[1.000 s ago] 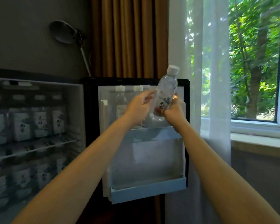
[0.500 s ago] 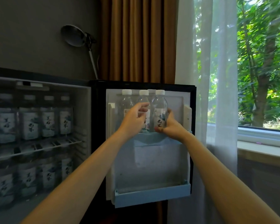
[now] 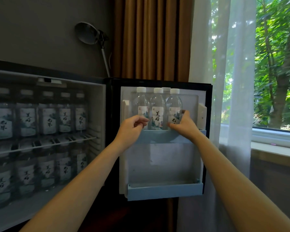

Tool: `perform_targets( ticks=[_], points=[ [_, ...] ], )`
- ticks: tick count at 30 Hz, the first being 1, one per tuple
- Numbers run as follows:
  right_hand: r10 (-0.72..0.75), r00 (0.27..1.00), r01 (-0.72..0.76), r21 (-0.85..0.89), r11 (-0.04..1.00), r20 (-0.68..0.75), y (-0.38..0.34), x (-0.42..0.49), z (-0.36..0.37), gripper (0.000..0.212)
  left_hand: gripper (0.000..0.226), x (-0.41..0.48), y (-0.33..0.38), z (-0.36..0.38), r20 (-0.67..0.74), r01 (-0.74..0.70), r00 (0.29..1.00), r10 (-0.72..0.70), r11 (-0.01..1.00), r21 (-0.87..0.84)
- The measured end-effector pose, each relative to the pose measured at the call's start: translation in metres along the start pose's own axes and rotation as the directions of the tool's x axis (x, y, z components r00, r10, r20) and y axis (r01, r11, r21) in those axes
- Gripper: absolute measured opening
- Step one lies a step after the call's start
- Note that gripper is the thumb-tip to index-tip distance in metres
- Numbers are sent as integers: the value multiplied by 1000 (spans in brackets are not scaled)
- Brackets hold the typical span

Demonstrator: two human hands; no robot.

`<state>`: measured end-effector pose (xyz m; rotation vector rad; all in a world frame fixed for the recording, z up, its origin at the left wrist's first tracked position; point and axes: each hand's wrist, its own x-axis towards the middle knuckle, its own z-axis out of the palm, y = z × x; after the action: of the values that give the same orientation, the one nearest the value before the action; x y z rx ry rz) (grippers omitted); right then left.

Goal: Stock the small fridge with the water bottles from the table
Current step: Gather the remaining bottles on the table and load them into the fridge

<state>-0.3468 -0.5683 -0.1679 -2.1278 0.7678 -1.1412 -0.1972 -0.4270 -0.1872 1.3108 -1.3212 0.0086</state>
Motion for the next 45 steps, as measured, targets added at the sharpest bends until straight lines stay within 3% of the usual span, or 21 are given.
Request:
perform_targets(
  ticks=[5,12,14,16,18,22,27,30,36,40,45],
  points=[
    [-12,998,10,-27,1000,-68,2,-9,6,62,31,-14,-9,-14,-13,33,999,-32,999,26],
    [87,993,-94,-88,992,-84,0,-14,11,59,34,-28,-22,-29,-59,65,996,-64,998,16],
    [78,982,-102,-139,985,-171,-4,-19,21,64,32,-31,-21,-34,-61,54,997,-53,998,21],
    [-8,949,-47,-168,985,-314,-16,-31,37,68,32,-34,-19,-42,-75,44,996,-43,999,14],
    [-149,902,98,-143,985,-406,-35,-46,59,60,33,-38,-17,-52,-99,38,994,-37,999,5],
    [-386,825,341,-180,923,-414,-71,-65,118,45,35,-54,-22,-86,-152,67,987,-60,997,39],
    [-493,825,493,-75,867,-276,-116,-88,205,33,39,-90,-40,-156,-231,163,965,-121,971,173],
    [-502,854,513,62,856,-136,-143,-110,257,24,39,-123,-52,-202,-295,258,935,-198,949,180],
    [-534,832,470,319,823,151,-188,-171,351,17,34,-204,-66,-287,-452,392,855,-253,886,246],
    [-558,768,450,356,819,312,-205,-206,412,16,34,-255,-89,-338,-546,544,760,-353,805,237],
    [-463,735,319,350,881,496,-207,-228,484,18,31,-305,-132,-387,-651,697,587,-481,710,104]
  ],
)
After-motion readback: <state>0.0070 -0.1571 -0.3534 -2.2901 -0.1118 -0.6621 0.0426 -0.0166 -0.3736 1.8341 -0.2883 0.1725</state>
